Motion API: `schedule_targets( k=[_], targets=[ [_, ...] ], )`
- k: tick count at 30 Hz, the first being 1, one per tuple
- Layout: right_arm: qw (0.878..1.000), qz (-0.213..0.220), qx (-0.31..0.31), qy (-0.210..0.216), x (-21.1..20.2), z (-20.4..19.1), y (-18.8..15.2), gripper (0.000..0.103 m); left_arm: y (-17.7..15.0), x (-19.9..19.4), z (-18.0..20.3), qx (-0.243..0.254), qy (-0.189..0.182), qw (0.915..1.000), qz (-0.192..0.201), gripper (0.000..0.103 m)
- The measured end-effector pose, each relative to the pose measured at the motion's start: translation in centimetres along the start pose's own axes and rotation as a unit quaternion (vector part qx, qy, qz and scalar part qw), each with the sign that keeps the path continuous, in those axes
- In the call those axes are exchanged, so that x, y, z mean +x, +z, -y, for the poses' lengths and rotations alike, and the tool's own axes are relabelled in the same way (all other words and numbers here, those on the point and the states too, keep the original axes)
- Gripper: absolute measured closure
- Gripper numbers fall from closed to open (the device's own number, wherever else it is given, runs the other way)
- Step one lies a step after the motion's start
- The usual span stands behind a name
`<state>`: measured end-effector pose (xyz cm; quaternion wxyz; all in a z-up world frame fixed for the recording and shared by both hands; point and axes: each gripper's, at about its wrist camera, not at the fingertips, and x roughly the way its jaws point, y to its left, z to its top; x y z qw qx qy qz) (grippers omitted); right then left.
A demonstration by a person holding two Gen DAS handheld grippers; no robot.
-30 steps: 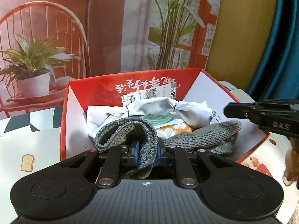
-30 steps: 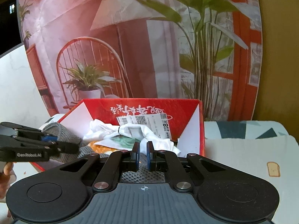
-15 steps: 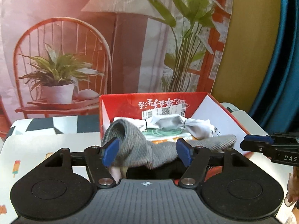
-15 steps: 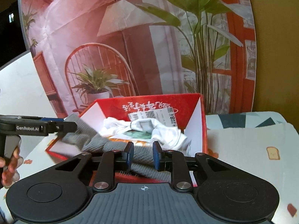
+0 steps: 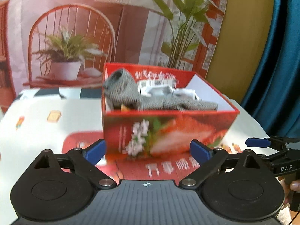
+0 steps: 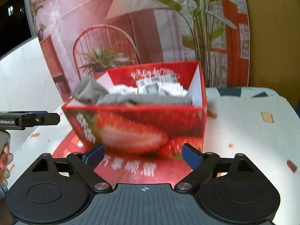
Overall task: Organize soft objects
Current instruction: 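Move both grippers down to the green felt leaf ornament, then close the right gripper on the green felt ornament while the left gripper grips it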
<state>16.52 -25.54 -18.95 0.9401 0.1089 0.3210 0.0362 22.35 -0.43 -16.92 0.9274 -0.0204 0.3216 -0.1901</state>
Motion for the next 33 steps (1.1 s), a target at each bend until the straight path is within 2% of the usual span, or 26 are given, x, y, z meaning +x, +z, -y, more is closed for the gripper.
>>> schedule_targets(
  k=[5,11,21,26,32,33],
  targets=[
    [1.000,-0.016,-0.014,0.001,-0.5,-0.8,-2.4,0.001,-2.6,-0.3,0.1,-0.014,0.003,0.9998,-0.010,0.004],
    [0.999,-0.026,-0.024,-0.006,-1.0,-1.8,-5.0,0.001,-5.0,-0.6,0.3,-0.019,0.011,0.9994,-0.026,0.004],
    [0.998,-0.033,-0.048,-0.003,-2.0,-2.9,-7.3,0.001,-7.5,-0.4,0.1,-0.036,0.005,0.9986,-0.039,0.004],
    [0.995,-0.066,-0.072,-0.014,-1.5,-3.9,-8.5,0.005,-8.2,0.1,-0.2,-0.045,0.007,0.9979,-0.047,0.004],
    [0.992,-0.099,-0.076,-0.025,-1.2,-3.8,-9.4,0.021,-8.6,0.5,-0.5,-0.051,0.004,0.9976,-0.048,0.004],
    [0.992,-0.100,-0.075,-0.026,-1.2,-3.7,-9.3,0.026,-8.6,0.6,-0.6,-0.052,0.003,0.9976,-0.047,0.004]
  ],
)
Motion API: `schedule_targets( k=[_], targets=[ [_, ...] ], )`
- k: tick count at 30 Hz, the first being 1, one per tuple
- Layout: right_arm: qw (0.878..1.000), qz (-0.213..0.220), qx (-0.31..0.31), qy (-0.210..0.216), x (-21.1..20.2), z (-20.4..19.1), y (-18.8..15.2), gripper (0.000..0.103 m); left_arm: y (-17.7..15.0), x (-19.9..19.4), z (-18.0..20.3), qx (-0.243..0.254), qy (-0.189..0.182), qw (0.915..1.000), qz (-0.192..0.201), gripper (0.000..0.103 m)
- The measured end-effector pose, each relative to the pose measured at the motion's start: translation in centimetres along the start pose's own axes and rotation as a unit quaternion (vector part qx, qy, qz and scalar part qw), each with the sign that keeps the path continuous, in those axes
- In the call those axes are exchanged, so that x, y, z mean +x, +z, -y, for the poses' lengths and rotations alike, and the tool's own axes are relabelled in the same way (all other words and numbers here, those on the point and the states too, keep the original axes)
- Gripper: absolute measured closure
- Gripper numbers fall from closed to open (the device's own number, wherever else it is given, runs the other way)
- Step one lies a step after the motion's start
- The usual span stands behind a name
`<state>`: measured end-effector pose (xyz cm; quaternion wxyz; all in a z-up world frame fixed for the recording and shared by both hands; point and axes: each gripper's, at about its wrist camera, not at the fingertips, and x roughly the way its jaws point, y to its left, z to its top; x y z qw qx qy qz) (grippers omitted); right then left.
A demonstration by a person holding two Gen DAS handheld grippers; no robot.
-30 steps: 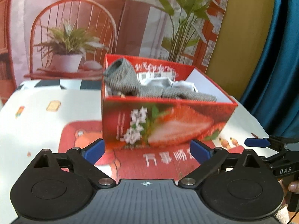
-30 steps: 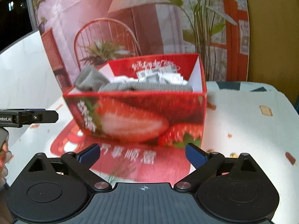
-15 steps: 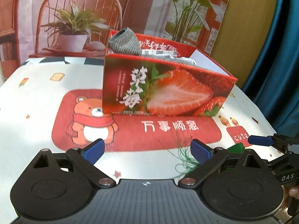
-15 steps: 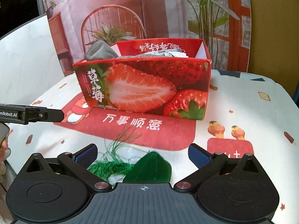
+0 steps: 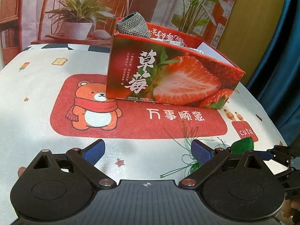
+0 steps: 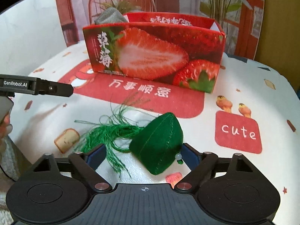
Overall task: Organize soft objects
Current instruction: 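Close the right gripper on the green felt ornament while the left gripper grips it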
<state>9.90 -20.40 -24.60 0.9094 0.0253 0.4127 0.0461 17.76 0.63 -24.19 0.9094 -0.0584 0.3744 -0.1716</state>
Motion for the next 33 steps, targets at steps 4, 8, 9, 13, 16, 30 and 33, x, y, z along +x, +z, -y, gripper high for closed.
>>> schedule_targets(
  k=[4,8,9,13,16,30,33],
  targets=[
    [1.000,-0.009,0.008,0.010,0.8,0.2,0.2,0.058,-0.2,0.3,0.0,0.000,-0.005,1.0000,0.001,0.004],
    [0.999,-0.004,-0.005,0.032,1.9,-0.7,1.2,0.058,-0.3,0.5,-0.4,-0.004,-0.005,1.0000,0.001,0.004],
    [0.999,-0.003,-0.009,0.039,2.3,-0.9,1.6,0.058,-0.2,0.5,-0.5,-0.007,-0.004,1.0000,0.002,0.004],
    [0.998,0.007,-0.035,0.060,3.9,-2.2,3.2,0.059,-0.1,0.5,-1.0,-0.015,-0.001,0.9999,0.006,0.006],
    [0.996,0.012,-0.050,0.075,5.0,-2.9,4.4,0.059,0.2,0.4,-1.2,-0.019,-0.001,0.9998,0.011,0.008],
    [0.993,0.040,-0.041,0.101,6.3,-3.2,4.9,0.058,1.9,1.0,-0.3,-0.013,-0.055,0.9984,0.006,0.022],
    [0.993,0.046,-0.036,0.101,6.2,-3.0,4.7,0.058,2.1,1.8,0.6,-0.003,-0.068,0.9976,-0.008,0.023]
  ],
)
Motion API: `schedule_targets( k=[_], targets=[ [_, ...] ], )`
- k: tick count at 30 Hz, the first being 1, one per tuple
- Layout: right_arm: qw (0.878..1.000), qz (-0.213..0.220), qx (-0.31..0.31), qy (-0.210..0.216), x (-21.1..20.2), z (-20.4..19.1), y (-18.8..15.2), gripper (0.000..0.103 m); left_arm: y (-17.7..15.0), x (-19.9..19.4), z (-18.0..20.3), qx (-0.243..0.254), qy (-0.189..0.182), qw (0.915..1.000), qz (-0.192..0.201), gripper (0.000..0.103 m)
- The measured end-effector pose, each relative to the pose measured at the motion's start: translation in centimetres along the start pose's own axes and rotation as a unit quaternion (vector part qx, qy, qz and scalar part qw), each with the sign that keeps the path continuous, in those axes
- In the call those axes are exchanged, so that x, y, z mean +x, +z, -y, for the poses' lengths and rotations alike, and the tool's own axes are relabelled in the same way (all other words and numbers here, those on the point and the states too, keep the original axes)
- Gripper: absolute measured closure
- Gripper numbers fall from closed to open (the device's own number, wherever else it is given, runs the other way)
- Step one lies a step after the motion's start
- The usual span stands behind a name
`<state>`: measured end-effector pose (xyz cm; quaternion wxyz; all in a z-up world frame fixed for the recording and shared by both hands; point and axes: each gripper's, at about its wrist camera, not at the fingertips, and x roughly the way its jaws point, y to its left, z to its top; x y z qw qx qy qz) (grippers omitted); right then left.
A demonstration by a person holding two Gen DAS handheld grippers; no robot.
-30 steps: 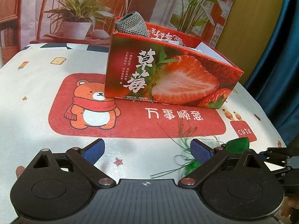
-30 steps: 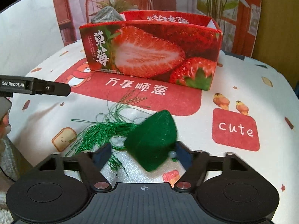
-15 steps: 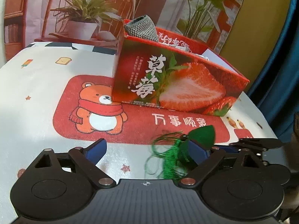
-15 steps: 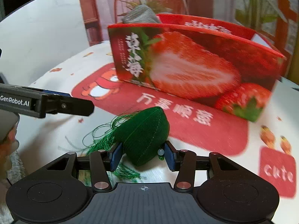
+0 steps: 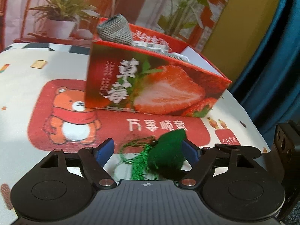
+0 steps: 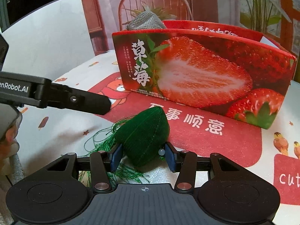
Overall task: Organize soft objects
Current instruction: 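Close the right gripper on the green felt ornament while the left gripper grips it, then lift the green ornament with both grippers over the red box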
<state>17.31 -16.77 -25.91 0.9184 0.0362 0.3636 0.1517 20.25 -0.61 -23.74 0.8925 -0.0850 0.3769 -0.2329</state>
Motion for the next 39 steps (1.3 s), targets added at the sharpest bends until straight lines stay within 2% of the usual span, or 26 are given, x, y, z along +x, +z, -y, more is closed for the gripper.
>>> schedule_targets(
  k=[2,5,7,11,16,24,28,32,39],
  targets=[
    [1.000,0.005,0.001,-0.001,-0.1,0.1,-0.1,0.058,0.0,0.8,0.2,0.000,-0.012,0.9998,-0.014,0.025],
    [1.000,0.011,0.001,-0.003,-0.3,0.1,-0.3,0.056,0.0,2.3,0.4,-0.002,-0.028,0.9990,-0.035,0.034],
    [1.000,0.013,0.001,-0.004,-0.2,0.2,-0.4,0.055,0.0,3.1,0.3,-0.003,-0.039,0.9981,-0.046,0.044],
    [1.000,0.011,0.015,0.007,0.0,0.8,-0.2,0.054,0.1,4.3,-0.2,-0.014,-0.063,0.9958,-0.065,0.054],
    [1.000,0.004,0.014,0.013,0.4,0.8,0.4,0.057,0.4,4.1,0.2,0.005,-0.057,0.9962,-0.065,0.057],
    [0.999,0.041,0.008,0.016,-1.8,0.6,3.8,0.058,4.4,1.3,1.3,0.020,-0.056,0.9982,-0.013,0.057],
    [0.997,0.069,0.000,0.019,-3.2,0.9,7.5,0.058,7.8,-0.3,2.4,0.040,-0.047,0.9977,0.026,0.057],
    [0.995,0.099,-0.014,0.014,-4.7,1.3,11.3,0.058,11.1,-1.2,2.9,0.039,-0.056,0.9958,0.060,0.057],
    [0.988,0.145,-0.057,-0.015,-6.8,2.4,17.6,0.058,16.5,-2.2,4.9,0.062,-0.068,0.9904,0.103,0.057]
  ],
)
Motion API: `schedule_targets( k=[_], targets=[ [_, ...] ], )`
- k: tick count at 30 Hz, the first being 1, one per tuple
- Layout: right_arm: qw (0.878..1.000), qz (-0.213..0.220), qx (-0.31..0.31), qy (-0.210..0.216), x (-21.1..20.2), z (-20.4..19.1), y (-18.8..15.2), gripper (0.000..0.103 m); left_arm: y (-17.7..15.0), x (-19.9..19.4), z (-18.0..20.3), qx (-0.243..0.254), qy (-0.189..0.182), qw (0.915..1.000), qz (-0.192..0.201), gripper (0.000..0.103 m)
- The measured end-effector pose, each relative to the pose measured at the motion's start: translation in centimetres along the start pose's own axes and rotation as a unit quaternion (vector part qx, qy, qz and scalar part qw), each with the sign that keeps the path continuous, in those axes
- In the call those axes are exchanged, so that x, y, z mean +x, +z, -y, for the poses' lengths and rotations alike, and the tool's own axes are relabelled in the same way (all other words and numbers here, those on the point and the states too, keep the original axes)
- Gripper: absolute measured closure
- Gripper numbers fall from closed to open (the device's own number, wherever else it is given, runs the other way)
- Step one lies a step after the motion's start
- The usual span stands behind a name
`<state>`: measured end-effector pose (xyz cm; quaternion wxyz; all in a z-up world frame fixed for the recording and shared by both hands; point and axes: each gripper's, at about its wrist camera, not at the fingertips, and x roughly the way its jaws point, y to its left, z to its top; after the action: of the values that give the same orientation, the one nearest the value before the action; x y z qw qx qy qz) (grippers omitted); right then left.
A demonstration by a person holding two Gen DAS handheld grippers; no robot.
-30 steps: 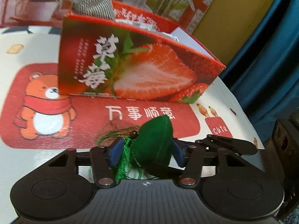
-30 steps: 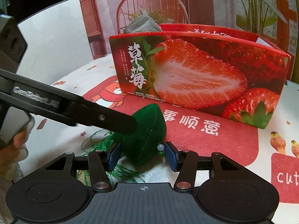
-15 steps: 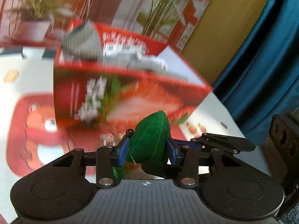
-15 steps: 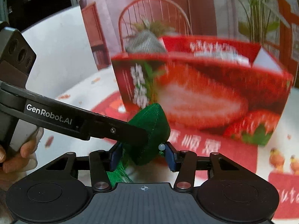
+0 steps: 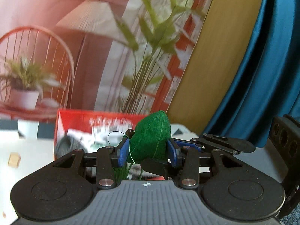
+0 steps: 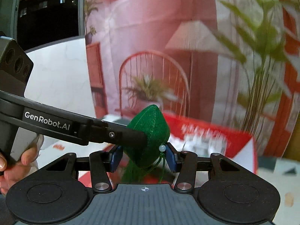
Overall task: Organize soft objects
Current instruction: 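Lift the green ornament with both grippers over the red box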
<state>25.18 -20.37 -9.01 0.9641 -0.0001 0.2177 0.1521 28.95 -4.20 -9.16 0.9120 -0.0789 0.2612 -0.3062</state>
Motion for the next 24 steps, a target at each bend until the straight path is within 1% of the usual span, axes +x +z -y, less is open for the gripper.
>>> schedule_targets(
  k=[7,11,13,18,20,24],
  targets=[
    [0.999,0.024,-0.031,-0.016,0.6,2.2,4.6,0.058,3.9,1.4,0.5,0.016,0.000,0.9996,0.023,0.057],
    [0.998,0.033,-0.043,-0.015,2.1,3.8,5.9,0.058,5.4,3.1,0.2,0.017,0.012,0.9993,0.031,0.057],
    [0.998,0.034,-0.051,-0.015,2.9,4.5,6.1,0.058,5.7,4.0,-0.3,0.013,0.015,0.9994,0.027,0.057],
    [0.998,0.010,-0.051,-0.020,5.7,6.0,5.4,0.058,5.1,7.2,-1.9,-0.007,0.016,0.9998,-0.003,0.057],
    [0.999,-0.003,-0.044,-0.020,6.6,6.5,4.5,0.058,4.3,8.4,-2.6,-0.013,0.019,0.9996,-0.018,0.056],
    [0.999,-0.031,-0.010,-0.017,8.4,7.6,1.9,0.058,2.4,10.7,-3.7,-0.024,0.028,0.9979,-0.054,0.056]
  ],
)
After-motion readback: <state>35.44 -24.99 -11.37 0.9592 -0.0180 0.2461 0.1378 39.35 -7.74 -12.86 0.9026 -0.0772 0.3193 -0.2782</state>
